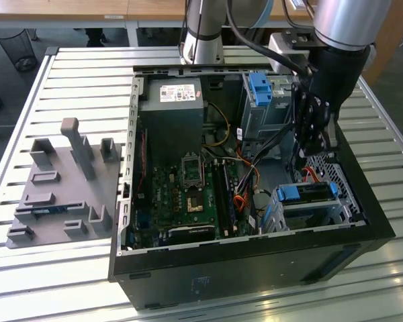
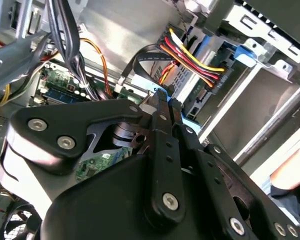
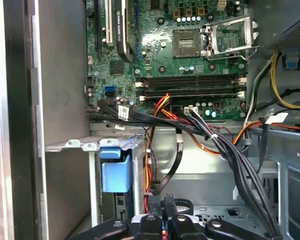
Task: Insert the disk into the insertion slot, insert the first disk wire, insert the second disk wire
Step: 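Insert the second disk wire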
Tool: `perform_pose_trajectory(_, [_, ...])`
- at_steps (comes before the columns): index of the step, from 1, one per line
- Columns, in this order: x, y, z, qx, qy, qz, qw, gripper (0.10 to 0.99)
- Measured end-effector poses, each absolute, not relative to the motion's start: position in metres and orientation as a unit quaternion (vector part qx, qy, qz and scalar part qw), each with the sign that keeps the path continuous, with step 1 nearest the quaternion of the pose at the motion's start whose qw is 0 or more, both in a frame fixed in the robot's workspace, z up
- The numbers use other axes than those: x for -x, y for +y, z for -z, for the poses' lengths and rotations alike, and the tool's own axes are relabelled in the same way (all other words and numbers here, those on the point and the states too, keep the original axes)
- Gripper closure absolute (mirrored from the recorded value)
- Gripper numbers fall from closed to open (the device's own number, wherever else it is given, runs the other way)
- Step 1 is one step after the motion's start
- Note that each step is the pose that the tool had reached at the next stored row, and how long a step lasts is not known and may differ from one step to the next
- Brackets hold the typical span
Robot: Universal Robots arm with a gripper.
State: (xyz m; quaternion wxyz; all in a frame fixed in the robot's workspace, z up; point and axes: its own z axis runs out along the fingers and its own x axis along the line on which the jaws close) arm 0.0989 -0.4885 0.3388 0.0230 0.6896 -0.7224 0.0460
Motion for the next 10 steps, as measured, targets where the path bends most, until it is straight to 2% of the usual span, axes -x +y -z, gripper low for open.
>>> perform_pose_trajectory(4, [-0.099, -0.497, -0.339, -0.690, -0.723, -0.043, 0.020, 0.941])
perform_pose_trajectory(10, [-0.099, -0.504, -0.339, -0.690, -0.724, -0.008, -0.014, 0.941])
